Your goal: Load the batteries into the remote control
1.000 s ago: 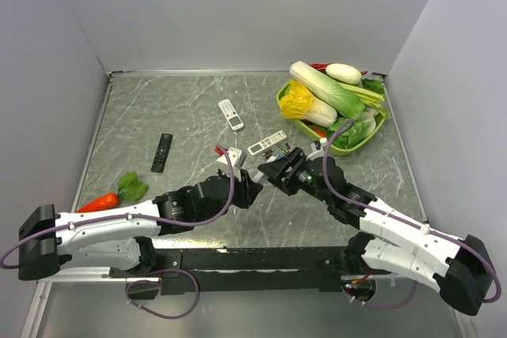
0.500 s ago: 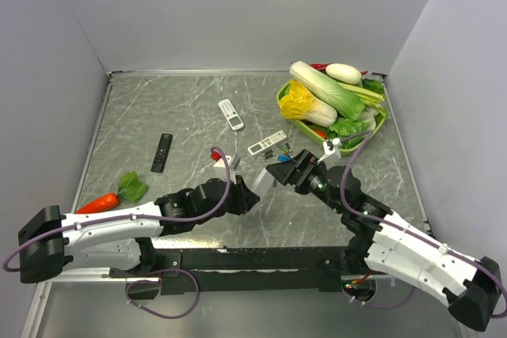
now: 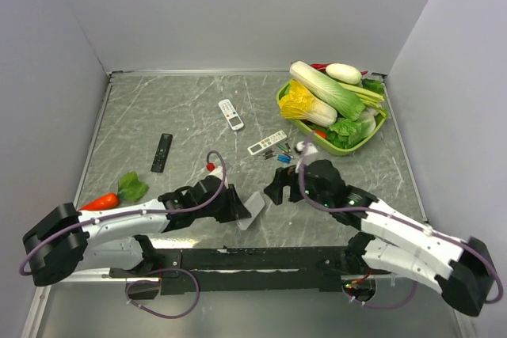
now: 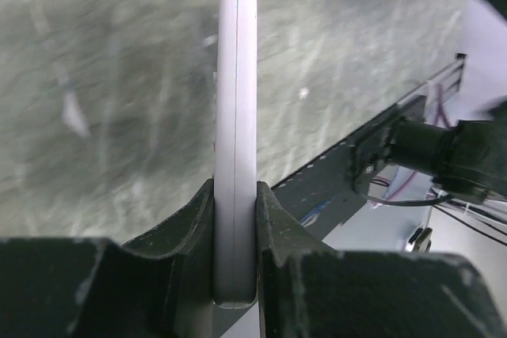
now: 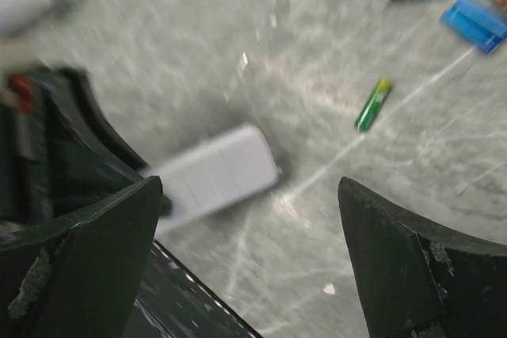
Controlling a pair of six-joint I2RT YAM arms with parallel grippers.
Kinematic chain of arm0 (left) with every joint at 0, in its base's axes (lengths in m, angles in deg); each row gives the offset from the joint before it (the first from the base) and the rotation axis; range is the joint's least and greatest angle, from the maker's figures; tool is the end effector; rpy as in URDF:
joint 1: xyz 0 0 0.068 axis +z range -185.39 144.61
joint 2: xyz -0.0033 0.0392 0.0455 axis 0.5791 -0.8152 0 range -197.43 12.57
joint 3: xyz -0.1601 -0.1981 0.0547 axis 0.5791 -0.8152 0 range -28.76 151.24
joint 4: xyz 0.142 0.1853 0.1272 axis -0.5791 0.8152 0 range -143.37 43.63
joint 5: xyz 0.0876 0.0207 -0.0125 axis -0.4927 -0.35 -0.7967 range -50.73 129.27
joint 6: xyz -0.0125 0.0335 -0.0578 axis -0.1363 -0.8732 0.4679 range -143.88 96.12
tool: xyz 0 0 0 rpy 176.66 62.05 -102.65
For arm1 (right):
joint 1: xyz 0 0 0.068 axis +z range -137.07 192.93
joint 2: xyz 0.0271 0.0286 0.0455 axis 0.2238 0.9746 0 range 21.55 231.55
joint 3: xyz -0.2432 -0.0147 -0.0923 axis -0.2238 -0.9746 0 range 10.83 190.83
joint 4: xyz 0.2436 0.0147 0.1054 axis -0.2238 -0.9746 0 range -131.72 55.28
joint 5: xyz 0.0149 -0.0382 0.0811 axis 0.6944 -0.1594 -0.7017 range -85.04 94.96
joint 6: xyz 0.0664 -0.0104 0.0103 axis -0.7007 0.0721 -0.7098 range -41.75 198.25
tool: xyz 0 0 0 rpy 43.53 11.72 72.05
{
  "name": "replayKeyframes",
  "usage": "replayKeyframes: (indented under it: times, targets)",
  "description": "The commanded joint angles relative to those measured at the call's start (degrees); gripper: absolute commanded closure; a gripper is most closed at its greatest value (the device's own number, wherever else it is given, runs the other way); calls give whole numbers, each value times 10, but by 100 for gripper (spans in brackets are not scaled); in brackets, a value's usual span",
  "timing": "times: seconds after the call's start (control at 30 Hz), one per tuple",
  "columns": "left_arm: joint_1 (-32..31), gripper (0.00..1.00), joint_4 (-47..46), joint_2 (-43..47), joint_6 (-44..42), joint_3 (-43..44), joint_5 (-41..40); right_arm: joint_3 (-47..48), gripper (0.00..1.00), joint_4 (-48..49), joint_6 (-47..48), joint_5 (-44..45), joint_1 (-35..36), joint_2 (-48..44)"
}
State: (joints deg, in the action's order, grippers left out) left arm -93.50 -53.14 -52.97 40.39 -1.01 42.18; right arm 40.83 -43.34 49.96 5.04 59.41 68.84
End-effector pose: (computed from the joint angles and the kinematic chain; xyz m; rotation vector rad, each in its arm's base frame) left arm 0.1304 -0.2148 0.1574 -0.1043 2.5220 -1.1090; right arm 0.1524 0.1606 0.2250 -0.3346 2.0961 0.8058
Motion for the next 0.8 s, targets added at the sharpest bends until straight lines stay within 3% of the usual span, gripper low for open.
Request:
replayKeyframes:
  times: [0.0, 0.3, 0.53, 0.77]
  targets:
    - [13, 99, -35, 8, 17, -23, 47, 14, 1, 11, 46, -75, 0, 68]
    - [26, 99, -115, 77, 12, -79, 77, -20, 2, 99, 36, -145, -2, 133]
    - [33, 99, -196, 158, 29, -130, 89, -66, 3, 177, 10, -169, -15, 83]
    - [34, 99, -288, 219, 73, -180, 90, -143, 11, 320, -52, -303, -98, 23]
